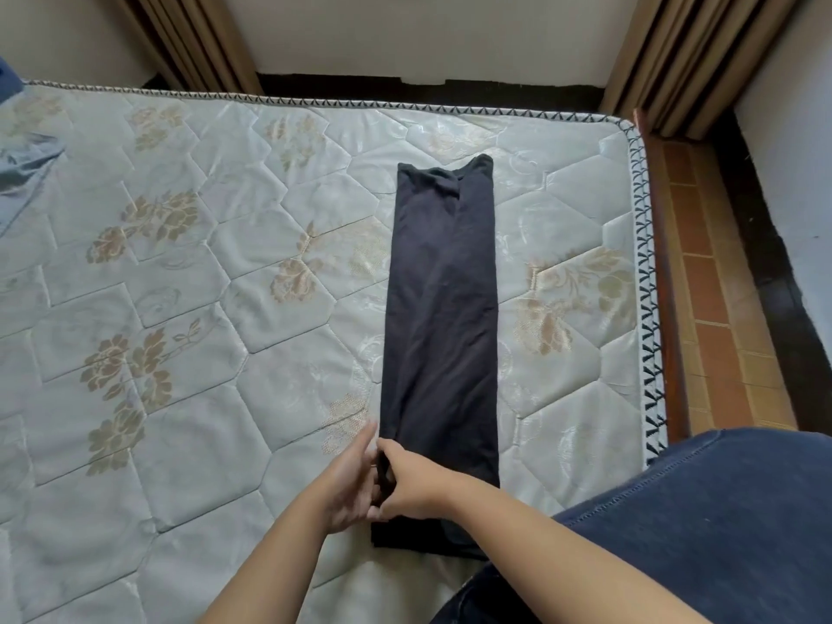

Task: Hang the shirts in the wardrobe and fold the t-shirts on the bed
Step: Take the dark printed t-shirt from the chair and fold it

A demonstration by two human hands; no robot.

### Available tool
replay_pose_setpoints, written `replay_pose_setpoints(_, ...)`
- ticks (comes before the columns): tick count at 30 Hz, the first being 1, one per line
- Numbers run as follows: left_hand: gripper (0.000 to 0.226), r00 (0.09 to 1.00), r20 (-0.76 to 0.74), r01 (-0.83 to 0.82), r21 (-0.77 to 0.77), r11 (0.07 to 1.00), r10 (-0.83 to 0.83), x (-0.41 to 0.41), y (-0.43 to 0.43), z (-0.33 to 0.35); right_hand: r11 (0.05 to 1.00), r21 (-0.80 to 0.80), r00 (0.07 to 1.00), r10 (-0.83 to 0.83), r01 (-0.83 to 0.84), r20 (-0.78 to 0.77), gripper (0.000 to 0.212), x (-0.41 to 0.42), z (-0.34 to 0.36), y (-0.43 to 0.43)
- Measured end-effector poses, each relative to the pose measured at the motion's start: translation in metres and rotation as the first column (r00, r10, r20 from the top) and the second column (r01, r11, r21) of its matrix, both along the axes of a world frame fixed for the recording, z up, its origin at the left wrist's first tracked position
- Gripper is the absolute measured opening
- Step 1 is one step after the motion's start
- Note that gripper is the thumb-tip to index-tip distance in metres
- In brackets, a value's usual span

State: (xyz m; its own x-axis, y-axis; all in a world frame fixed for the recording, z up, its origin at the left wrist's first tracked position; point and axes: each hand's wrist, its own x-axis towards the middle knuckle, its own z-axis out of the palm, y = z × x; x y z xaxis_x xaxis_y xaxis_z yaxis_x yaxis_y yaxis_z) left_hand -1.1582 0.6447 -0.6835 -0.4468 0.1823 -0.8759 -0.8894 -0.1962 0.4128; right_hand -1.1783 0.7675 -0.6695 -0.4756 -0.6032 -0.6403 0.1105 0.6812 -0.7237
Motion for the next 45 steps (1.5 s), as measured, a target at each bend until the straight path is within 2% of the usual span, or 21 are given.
replay_pose_setpoints(3,0.037,0.992,-0.043,0.107,-0.144,0.984,-0.115,0.0,0.002,0.0,0.999,-0.022,0.995,-0.046,0.048,0.09,0.081,0.005,-0.011,0.003)
replay_pose_setpoints(5,0.033,0.989,-0.084,0.106,-0.202,0.973,-0.125,-0.001,0.004,-0.004,0.995,-0.065,0.979,-0.067,0.08,0.192,0.077,0.004,-0.015,0.007)
replay_pose_setpoints(7,0.034,0.984,-0.111,0.108,-0.251,0.962,-0.14,-0.001,0.002,-0.005,0.987,-0.128,0.956,-0.059,0.099,0.289,0.065,0.0,-0.014,0.014)
replay_pose_setpoints(10,0.027,0.96,-0.121,0.204,-0.315,0.927,-0.253,0.002,-0.002,-0.01,0.979,-0.127,0.955,-0.123,0.162,0.272,0.044,-0.016,-0.007,0.03)
replay_pose_setpoints(12,0.024,0.946,-0.134,0.23,-0.366,0.902,-0.295,0.005,-0.003,-0.012,0.958,-0.077,0.956,-0.267,0.278,0.12,0.037,-0.027,-0.007,0.044)
replay_pose_setpoints(14,0.024,0.932,-0.154,0.235,-0.43,0.872,-0.327,0.009,-0.003,-0.011,0.957,0.026,0.938,-0.277,0.288,-0.207,0.036,-0.034,-0.01,0.057)
replay_pose_setpoints(15,0.021,0.924,-0.169,0.232,-0.466,0.854,-0.343,0.011,-0.004,-0.01,0.962,0.054,0.907,-0.231,0.267,-0.352,0.036,-0.036,-0.013,0.062)
replay_pose_setpoints(17,0.023,0.911,-0.203,0.22,-0.5,0.838,-0.36,0.018,-0.007,-0.013,0.978,0.118,0.838,-0.084,0.174,-0.539,0.046,-0.034,-0.014,0.071)
replay_pose_setpoints(19,0.037,0.905,-0.199,0.222,-0.531,0.818,-0.375,0.024,-0.009,-0.019,0.96,0.275,0.78,0.131,0.054,-0.612,0.069,-0.031,-0.017,0.076)
replay_pose_setpoints(20,0.034,0.897,-0.199,0.232,-0.546,0.805,-0.394,0.026,-0.008,-0.019,0.932,0.362,0.763,0.235,-0.001,-0.602,0.08,-0.028,-0.019,0.079)
replay_pose_setpoints(22,0.027,0.865,-0.151,0.302,-0.603,0.738,-0.478,0.025,-0.005,-0.017,0.873,0.482,0.747,0.37,-0.076,-0.552,0.097,-0.024,-0.022,0.08)
replay_pose_setpoints(24,0.033,0.786,-0.042,0.414,-0.706,0.575,-0.617,0.017,-0.005,-0.016,0.84,0.533,0.744,0.422,-0.105,-0.518,0.108,-0.022,-0.026,0.081)
replay_pose_setpoints(26,0.035,0.683,0.083,0.475,-0.805,0.356,-0.725,0.008,-0.005,-0.014,0.838,0.533,0.754,0.422,-0.113,-0.503,0.112,-0.026,-0.026,0.081)
replay_pose_setpoints(27,0.036,0.661,0.122,0.468,-0.838,0.279,-0.741,0.002,-0.006,-0.012,0.844,0.526,0.762,0.41,-0.108,-0.502,0.111,-0.029,-0.025,0.081)
replay_pose_setpoints(28,0.036,0.669,0.129,0.434,-0.867,0.244,-0.732,-0.005,-0.007,-0.01,0.847,0.521,0.766,0.4,-0.101,-0.502,0.11,-0.034,-0.024,0.081)
replay_pose_setpoints(30,0.032,0.692,0.063,0.307,-0.928,0.213,-0.719,-0.023,-0.009,-0.008,0.846,0.525,0.768,0.394,-0.088,-0.506,0.105,-0.045,-0.022,0.08)
replay_pose_setpoints(33,0.017,0.643,-0.085,0.085,-0.98,0.181,-0.761,-0.06,-0.012,-0.007,0.838,0.541,0.773,0.384,-0.063,-0.505,0.096,-0.066,-0.021,0.076)
replay_pose_setpoints(36,0.047,0.581,-0.022,0.13,-0.984,0.119,-0.814,-0.104,-0.018,-0.019,0.825,0.564,0.772,0.384,-0.041,-0.507,0.089,-0.091,-0.02,0.071)
replay_pose_setpoints(38,0.055,0.553,0.021,0.206,-0.972,0.112,-0.833,-0.131,-0.022,-0.028,0.826,0.563,0.775,0.372,-0.024,-0.512,0.086,-0.109,-0.021,0.069)
replay_pose_setpoints(43,0.051,0.469,0.076,0.124,-0.992,-0.019,-0.88,-0.17,-0.037,-0.045,0.833,0.553,0.769,0.338,0.024,-0.542,0.078,-0.156,-0.025,0.063)
replay_pose_setpoints(45,0.05,0.461,0.063,0.085,-0.996,-0.027,-0.885,-0.186,-0.04,-0.047,0.846,0.529,0.755,0.309,0.06,-0.579,0.074,-0.175,-0.026,0.059)
